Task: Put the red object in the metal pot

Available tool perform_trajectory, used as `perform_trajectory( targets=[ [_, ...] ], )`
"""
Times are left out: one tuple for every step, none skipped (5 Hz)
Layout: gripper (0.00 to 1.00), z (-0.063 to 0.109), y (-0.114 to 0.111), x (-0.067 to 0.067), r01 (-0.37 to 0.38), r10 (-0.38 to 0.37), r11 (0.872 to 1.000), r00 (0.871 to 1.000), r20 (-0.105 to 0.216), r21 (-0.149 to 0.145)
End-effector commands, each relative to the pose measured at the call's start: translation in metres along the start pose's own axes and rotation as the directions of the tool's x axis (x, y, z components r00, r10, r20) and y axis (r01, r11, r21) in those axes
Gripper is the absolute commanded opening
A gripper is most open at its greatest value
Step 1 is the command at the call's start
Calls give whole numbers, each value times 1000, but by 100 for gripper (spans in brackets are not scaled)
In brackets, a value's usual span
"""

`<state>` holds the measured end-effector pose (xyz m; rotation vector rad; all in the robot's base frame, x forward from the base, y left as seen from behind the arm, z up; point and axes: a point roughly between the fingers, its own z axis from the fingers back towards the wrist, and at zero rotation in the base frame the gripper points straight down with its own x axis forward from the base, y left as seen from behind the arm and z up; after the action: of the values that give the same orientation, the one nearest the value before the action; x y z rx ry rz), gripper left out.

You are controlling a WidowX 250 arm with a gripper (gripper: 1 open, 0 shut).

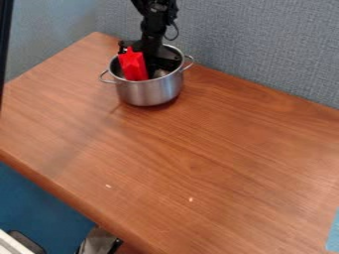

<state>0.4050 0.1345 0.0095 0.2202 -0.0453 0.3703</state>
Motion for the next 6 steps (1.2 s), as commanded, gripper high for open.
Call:
perform_trajectory(
  targets=[
    [0,-16,18,-10,-41,42,999,997,-59,11],
    [0,-15,19,-9,-44,44,999,997,-59,11],
    [0,-14,19,-8,-46,46,999,997,-58,10],
    [0,-13,19,-7,-48,48,999,997,-58,8],
    [0,-12,18,-6,-50,51,999,997,-58,6],
    [0,-12,18,-6,-52,52,999,997,-58,5]
  ],
)
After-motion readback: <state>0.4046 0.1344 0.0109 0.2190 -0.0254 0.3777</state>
